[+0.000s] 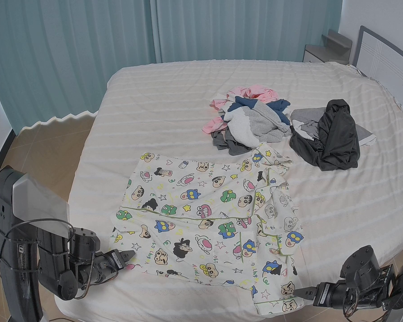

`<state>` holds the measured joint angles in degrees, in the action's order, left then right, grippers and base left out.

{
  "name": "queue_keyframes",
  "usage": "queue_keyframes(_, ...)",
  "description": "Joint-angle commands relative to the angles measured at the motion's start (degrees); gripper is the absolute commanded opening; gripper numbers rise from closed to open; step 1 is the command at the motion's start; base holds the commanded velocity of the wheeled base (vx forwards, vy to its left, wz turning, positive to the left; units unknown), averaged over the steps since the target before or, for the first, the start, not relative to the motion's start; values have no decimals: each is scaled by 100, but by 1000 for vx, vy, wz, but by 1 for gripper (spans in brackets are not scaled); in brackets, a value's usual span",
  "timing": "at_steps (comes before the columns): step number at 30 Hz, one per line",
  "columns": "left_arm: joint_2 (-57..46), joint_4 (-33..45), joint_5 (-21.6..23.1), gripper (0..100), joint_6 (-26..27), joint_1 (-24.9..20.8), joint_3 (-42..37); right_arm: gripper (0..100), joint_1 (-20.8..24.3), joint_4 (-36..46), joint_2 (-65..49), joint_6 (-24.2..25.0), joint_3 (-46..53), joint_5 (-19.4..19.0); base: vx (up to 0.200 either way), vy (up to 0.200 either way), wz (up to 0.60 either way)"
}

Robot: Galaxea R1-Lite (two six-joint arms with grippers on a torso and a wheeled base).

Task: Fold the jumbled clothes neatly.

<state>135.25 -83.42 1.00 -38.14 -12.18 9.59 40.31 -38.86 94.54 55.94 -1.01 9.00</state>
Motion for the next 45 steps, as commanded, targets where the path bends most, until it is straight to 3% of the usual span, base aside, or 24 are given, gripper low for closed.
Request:
queue_keyframes(1, 27, -60, -91, 0, -26, 5, 34, 100, 3, -16, -6, -4, 101, 6, 0, 0, 0)
queue_keyframes(6, 71, -69, -381, 0, -9, 5, 25, 100, 3, -34, -14, -13, 101, 32, 0, 0, 0)
queue_keyframes(15, -131, -60, -399, 0, 158, 5, -151, 100, 3, -34, -269, -22, 101, 50, 0, 0, 0)
queue_keyframes(20, -465, -52, -487, 0, 527, 110, -195, 100, 3, -16, -515, -48, 101, 50, 0, 0, 0)
queue_keyframes(30, -447, -60, -601, 0, 712, 40, -959, 100, 3, -34, -515, -66, 101, 41, 0, 0, 0)
queue_keyframes(40, -447, 994, -759, 0, 308, 58, -959, 100, 91, -34, -533, -66, 101, 50, 0, 0, 0)
queue_keyframes(45, -922, 1654, -715, 0, 246, 49, -959, 100, 91, -34, -550, -66, 101, 50, 0, 0, 0)
